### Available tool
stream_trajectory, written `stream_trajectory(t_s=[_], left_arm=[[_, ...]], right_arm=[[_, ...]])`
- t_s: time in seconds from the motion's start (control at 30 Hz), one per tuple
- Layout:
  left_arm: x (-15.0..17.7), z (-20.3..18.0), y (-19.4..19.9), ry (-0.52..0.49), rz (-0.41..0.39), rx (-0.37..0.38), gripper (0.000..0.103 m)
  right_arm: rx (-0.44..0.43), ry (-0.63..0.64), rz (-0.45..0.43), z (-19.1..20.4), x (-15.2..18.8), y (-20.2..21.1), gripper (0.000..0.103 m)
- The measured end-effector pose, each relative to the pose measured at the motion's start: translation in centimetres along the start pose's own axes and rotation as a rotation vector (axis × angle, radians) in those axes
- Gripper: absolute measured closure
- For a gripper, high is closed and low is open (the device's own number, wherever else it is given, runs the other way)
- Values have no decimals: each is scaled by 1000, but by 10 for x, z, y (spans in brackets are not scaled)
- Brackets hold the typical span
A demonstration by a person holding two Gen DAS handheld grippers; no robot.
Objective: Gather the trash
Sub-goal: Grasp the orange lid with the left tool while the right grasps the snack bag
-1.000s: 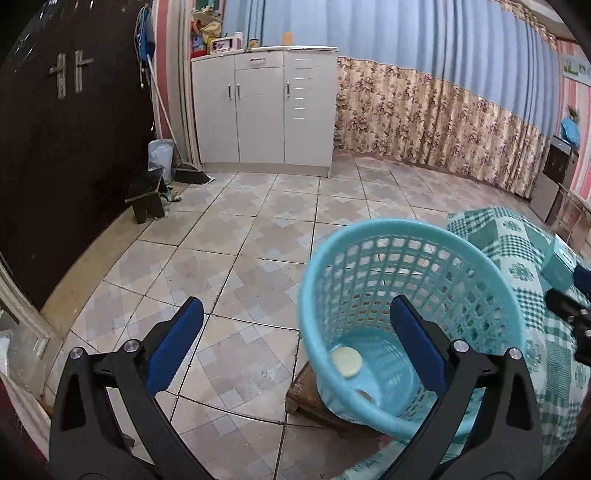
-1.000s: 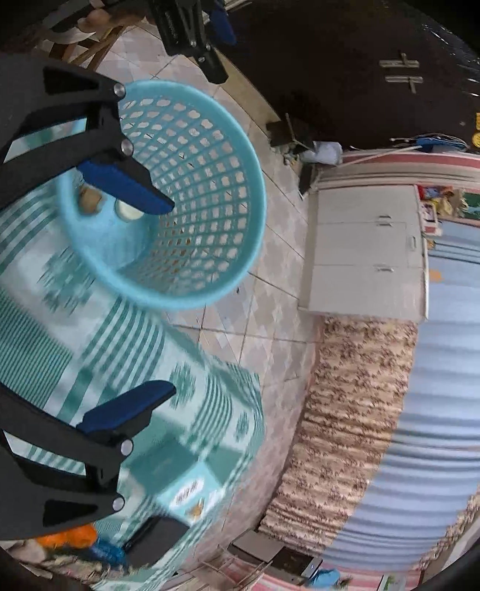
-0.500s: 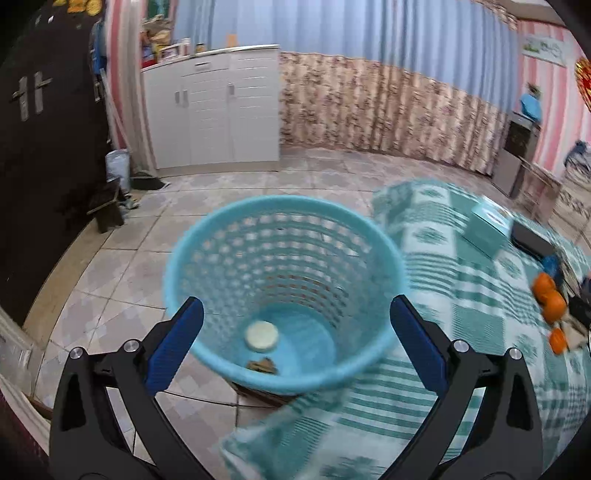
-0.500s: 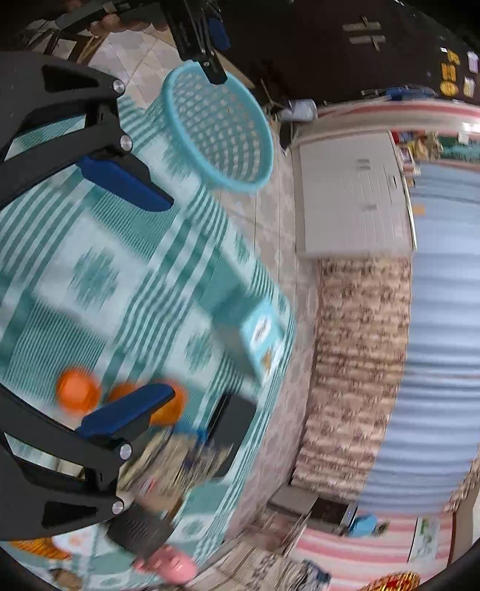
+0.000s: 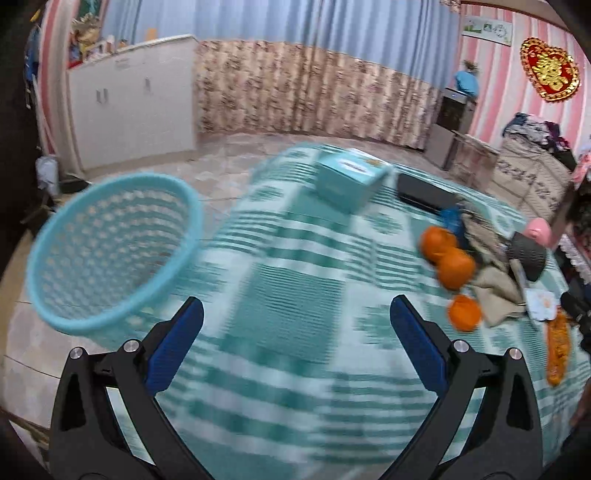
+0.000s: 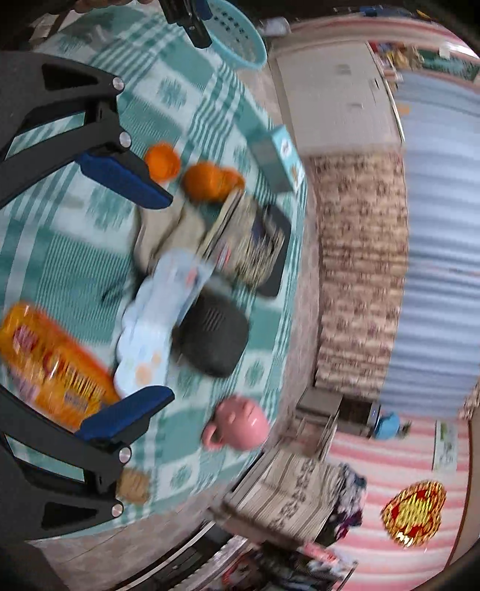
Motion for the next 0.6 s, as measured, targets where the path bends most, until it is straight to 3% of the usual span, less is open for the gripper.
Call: stream_trajectory(t_s=[0.13,0.3,0.43,0.6], left_arm=[[6,-44,-17,2,32,60,5],[16,-92,-33,-35,64,106,5],[24,-125,-48,-125,83,112,6],[25,-141,-61,-178,147,155,17]], right_arm=[[82,-16,36,-33,23,-7,9],[122,-100,72,-75,43,-9,9],[133,-145,80,-95,52,-10,9],[129,-182,82,-103,56,-14,9]])
Point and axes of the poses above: each gripper's, at about its wrist camera, not at the fingertips, and y roughly against the way its jaws point, z to its left, x to its underside, the point moved 6 cm from there along -y, roughly the way its jaws point, and after that the axes turned 1 degree about -z, right-handed, at the moved point
